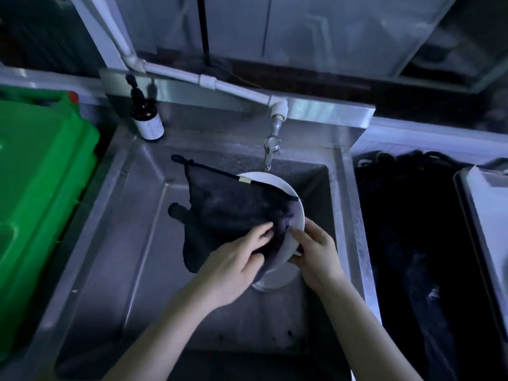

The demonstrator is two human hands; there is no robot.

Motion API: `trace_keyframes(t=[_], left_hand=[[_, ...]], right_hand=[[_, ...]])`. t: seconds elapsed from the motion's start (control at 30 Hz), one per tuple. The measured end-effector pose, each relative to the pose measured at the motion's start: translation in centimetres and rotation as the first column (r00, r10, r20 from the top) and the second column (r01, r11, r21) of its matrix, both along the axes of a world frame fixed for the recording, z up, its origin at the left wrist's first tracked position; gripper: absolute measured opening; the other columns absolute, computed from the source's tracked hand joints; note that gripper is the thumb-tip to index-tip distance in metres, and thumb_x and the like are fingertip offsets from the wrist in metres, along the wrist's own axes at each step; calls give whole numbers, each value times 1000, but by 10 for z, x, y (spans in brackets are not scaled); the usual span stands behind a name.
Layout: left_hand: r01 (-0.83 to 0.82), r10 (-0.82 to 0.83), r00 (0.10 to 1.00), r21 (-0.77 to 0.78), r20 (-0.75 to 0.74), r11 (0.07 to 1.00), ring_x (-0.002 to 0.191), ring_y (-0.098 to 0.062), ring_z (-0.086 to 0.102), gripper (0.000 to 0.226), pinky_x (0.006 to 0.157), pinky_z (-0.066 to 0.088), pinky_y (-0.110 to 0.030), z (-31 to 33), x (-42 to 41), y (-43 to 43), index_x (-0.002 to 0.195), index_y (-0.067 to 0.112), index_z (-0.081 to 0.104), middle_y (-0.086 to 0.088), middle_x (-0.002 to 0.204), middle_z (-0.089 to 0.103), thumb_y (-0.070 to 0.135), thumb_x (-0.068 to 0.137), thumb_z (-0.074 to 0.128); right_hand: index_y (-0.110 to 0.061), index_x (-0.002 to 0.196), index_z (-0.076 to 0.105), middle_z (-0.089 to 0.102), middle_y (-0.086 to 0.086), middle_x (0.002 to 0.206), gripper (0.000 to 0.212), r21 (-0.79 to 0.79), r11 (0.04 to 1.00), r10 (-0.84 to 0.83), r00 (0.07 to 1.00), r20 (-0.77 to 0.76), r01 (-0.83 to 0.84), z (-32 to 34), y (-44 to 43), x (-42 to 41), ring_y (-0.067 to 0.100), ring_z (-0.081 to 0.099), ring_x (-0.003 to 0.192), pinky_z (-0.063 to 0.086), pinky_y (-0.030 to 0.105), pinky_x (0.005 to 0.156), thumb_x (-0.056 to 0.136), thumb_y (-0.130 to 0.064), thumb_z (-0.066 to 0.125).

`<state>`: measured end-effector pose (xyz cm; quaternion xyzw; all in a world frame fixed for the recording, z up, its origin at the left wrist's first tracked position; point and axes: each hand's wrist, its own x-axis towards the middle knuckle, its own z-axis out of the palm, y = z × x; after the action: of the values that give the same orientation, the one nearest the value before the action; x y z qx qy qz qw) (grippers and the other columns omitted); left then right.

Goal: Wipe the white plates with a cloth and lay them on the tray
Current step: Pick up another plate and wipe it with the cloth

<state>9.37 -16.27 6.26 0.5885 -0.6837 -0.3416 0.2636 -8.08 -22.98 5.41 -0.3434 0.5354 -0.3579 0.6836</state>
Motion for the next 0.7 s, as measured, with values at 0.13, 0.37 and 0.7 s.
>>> trace_keyframes(t=[0.13,0.37,0.7], left_hand=[[77,14,950,-280,311,957,132,-21,49,51,105,42,-44,24,18,-7,133,22,61,4,137,58,8,84,66],[177,6,860,-311,510,934,151,-18,18,58,117,24,-51,34,-4,1,152,23,37,6,164,18,30,95,28],[-86,207,805,-236,556,968,153,-21,1,63,123,4,-48,53,24,-3,157,16,13,2,165,3,42,101,22]], right_hand=[[-14,102,73,72,11,89,21,-31,999,-26,998,60,28,22,13,-2,21,68,77,56,31,59,98,-7,53],[-18,105,75,74,12,93,27,-139,990,29,991,129,-11,49,37,4,21,72,79,56,33,60,100,-7,50],[-12,110,73,72,14,94,28,-227,971,-47,993,112,72,75,40,5,25,66,80,56,38,64,97,-2,49]])
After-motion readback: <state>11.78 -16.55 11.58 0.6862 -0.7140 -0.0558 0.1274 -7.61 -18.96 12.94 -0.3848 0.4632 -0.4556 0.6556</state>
